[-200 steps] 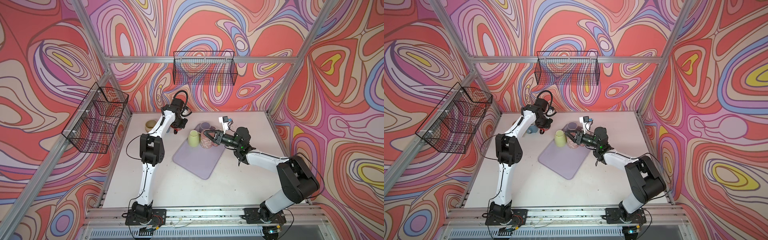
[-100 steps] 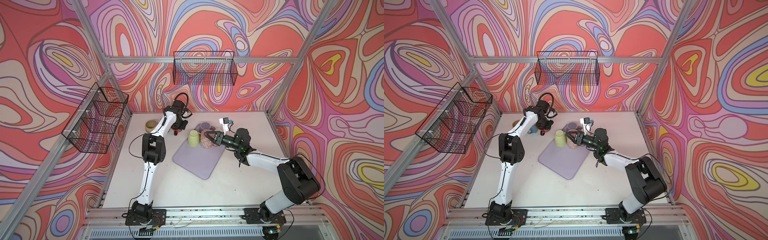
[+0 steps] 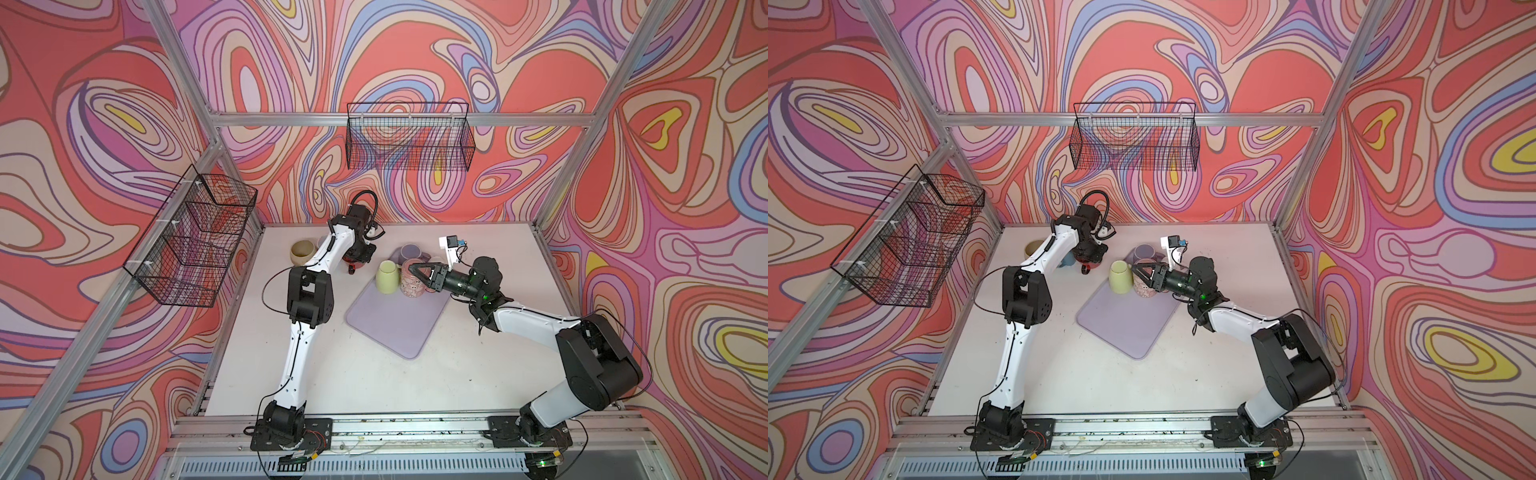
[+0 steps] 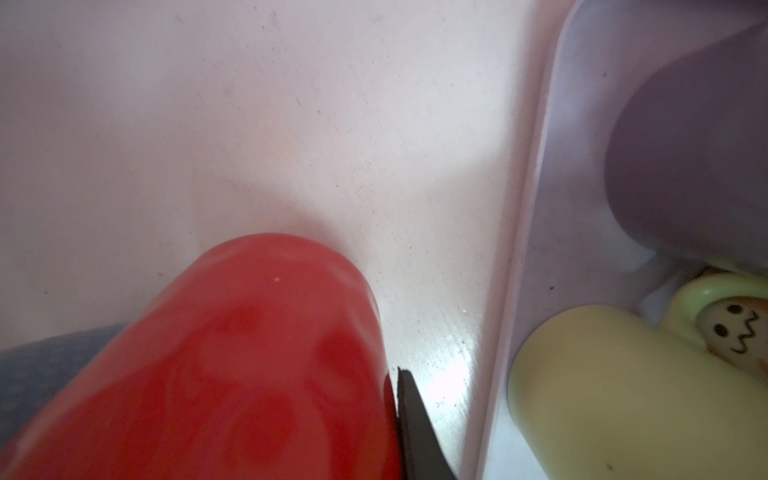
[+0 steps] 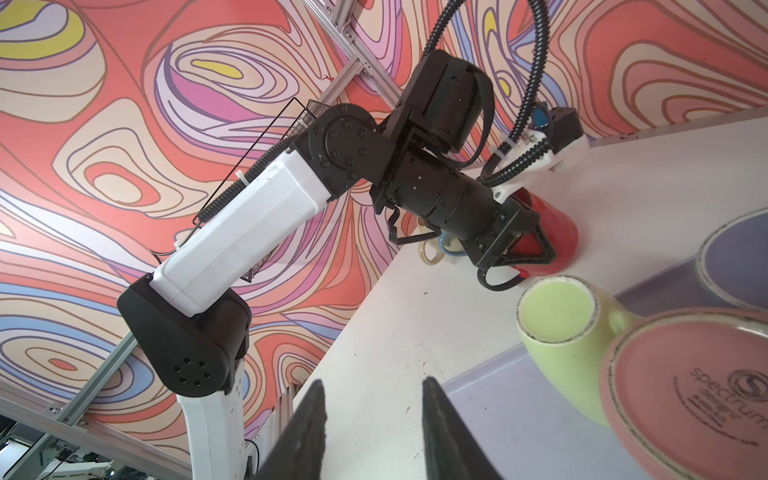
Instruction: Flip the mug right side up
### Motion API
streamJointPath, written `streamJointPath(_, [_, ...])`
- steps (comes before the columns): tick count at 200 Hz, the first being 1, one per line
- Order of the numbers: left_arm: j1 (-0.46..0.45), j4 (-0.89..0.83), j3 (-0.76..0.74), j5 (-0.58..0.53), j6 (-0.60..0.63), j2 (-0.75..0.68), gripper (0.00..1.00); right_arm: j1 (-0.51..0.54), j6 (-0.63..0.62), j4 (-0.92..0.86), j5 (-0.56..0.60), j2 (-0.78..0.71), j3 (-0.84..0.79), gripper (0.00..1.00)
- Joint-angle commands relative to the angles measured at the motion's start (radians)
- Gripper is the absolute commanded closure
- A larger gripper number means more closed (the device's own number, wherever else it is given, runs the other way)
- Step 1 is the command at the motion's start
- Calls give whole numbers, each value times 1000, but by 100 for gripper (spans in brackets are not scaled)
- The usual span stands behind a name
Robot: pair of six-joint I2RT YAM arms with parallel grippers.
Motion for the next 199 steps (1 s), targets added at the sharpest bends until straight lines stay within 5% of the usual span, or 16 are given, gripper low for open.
streamJointPath(1, [0, -15, 40, -27, 29, 13, 100, -6, -16, -10, 5, -20, -4, 60])
streamJointPath(113, [6, -16, 41, -32, 31, 30, 94, -7, -29, -32, 5, -35, -1, 60])
streamJointPath(199, [6, -13, 41, -29, 30, 30, 75, -8, -32, -36, 10, -34, -4, 60])
